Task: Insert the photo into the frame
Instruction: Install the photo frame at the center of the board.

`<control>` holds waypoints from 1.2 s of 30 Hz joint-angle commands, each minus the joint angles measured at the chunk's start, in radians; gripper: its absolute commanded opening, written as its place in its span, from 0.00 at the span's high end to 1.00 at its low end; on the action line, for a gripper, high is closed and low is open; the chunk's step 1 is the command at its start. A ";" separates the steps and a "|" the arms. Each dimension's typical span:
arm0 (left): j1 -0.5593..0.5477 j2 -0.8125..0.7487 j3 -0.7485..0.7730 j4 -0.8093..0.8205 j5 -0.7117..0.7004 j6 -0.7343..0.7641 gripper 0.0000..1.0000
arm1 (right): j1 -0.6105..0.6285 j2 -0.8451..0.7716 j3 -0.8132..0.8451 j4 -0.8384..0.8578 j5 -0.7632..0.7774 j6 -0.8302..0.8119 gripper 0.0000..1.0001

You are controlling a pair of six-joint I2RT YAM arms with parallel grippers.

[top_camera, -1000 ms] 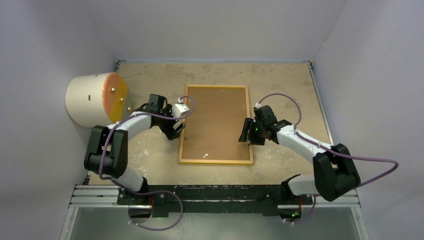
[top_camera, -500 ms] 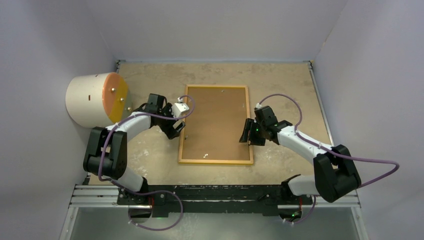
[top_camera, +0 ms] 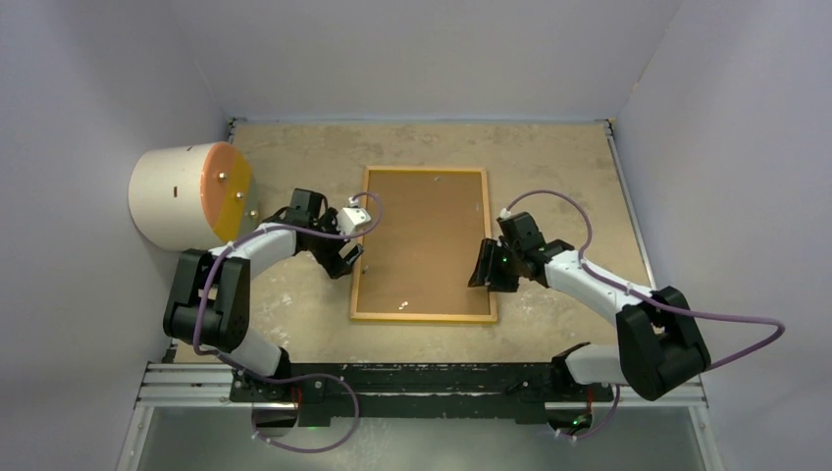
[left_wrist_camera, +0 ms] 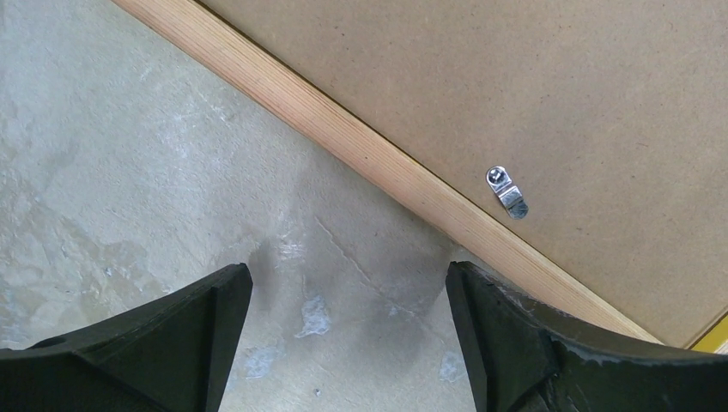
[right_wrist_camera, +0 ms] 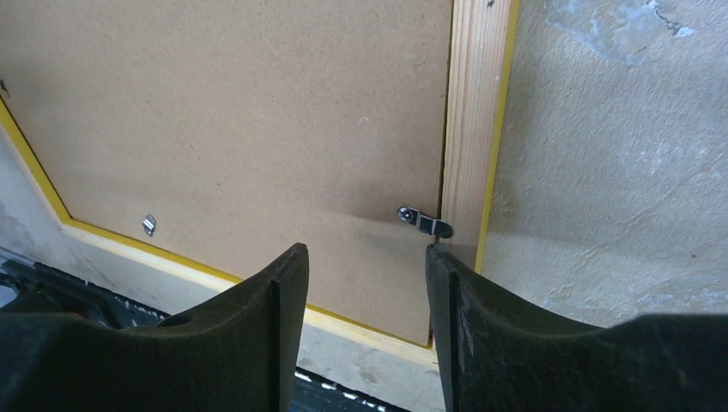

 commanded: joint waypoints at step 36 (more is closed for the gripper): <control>0.006 -0.061 -0.071 -0.023 0.073 0.054 0.11 | 0.006 0.060 0.046 -0.033 0.098 -0.058 0.46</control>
